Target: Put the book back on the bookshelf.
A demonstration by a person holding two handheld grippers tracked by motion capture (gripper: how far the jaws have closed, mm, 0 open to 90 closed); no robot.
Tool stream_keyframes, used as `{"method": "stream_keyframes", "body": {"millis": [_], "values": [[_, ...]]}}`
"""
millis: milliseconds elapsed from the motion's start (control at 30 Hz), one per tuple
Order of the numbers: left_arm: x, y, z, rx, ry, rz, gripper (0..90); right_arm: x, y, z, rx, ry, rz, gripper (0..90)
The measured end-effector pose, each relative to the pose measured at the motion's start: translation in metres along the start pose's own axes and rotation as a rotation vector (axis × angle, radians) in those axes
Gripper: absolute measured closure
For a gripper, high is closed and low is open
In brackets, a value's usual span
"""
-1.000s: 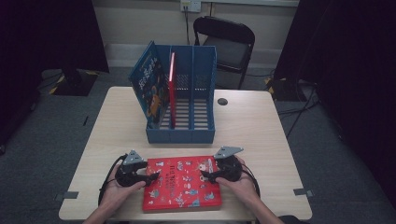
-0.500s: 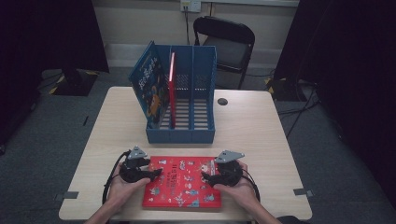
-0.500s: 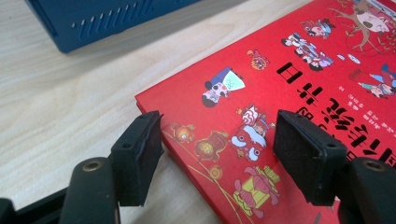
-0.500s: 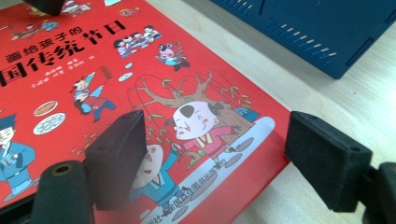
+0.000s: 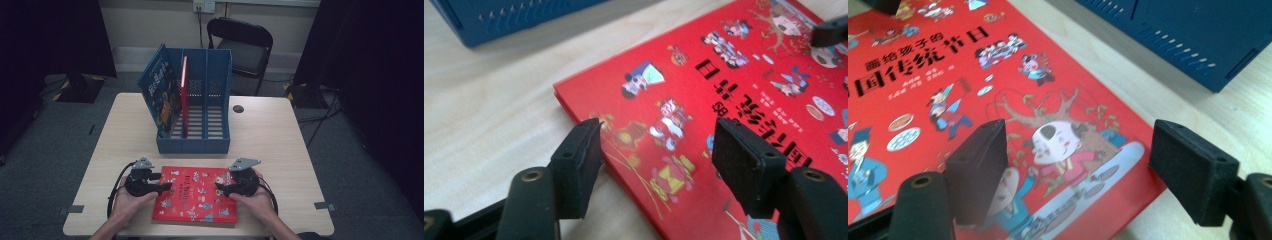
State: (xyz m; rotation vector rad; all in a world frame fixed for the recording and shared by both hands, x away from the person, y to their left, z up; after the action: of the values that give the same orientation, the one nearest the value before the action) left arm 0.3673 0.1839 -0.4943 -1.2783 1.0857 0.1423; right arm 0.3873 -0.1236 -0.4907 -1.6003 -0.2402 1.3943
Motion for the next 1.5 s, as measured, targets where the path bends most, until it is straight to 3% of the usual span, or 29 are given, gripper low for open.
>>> {"method": "stream_keyframes", "body": {"millis": [133, 233, 367, 533, 667, 867, 1000, 1067, 1233, 1500], "values": [[0.003, -0.001, -0.001, -0.022, -0.034, -0.009, 36.4, 0.003, -0.003, -0.004, 0.011, -0.013, 0.001, 21.3], [0.005, -0.002, 0.0, 0.01, -0.045, -0.019, 43.7, 0.004, -0.004, -0.005, 0.008, -0.005, 0.003, 20.1], [0.011, -0.006, -0.005, 0.023, -0.03, -0.033, 43.5, 0.003, -0.004, -0.006, 0.016, -0.007, 0.002, 20.1], [0.021, -0.009, -0.01, 0.032, 0.049, -0.059, 43.6, 0.004, -0.004, -0.006, 0.022, -0.022, 0.006, 22.8], [0.025, -0.011, -0.012, 0.037, 0.064, -0.071, 44.0, 0.003, -0.003, -0.004, 0.011, -0.042, 0.014, 29.6], [0.019, -0.007, -0.014, 0.035, 0.082, -0.03, 43.4, 0.002, -0.002, -0.002, -0.005, -0.039, 0.026, 31.8], [0.012, -0.003, -0.025, 0.097, 0.051, -0.028, 40.5, -0.001, 0.002, -0.002, 0.006, -0.021, 0.013, 34.1], [0.012, -0.003, -0.028, 0.093, 0.048, -0.022, 36.5, -0.003, 0.003, -0.002, 0.012, -0.015, 0.008, 35.9], [0.016, -0.006, -0.025, 0.069, 0.05, -0.034, 41.0, -0.006, 0.007, 0.0, 0.018, 0.004, 0.0, 37.2], [0.024, -0.013, -0.029, 0.096, 0.047, -0.049, 43.4, -0.014, 0.012, 0.0, 0.035, -0.01, 0.019, 38.8]]}}
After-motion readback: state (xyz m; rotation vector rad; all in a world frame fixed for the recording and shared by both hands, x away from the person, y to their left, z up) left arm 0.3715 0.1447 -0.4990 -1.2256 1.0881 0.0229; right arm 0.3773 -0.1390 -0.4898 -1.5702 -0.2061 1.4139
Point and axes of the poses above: each handheld gripper's, and its own axes: x roughly forward along the jaws, y roughly out of its underside, z roughly to its left, the point moved 3 cm from there along x, roughly forward along the jaws, and after that the axes turned 9 degrees about -y, right-handed, at the moved point
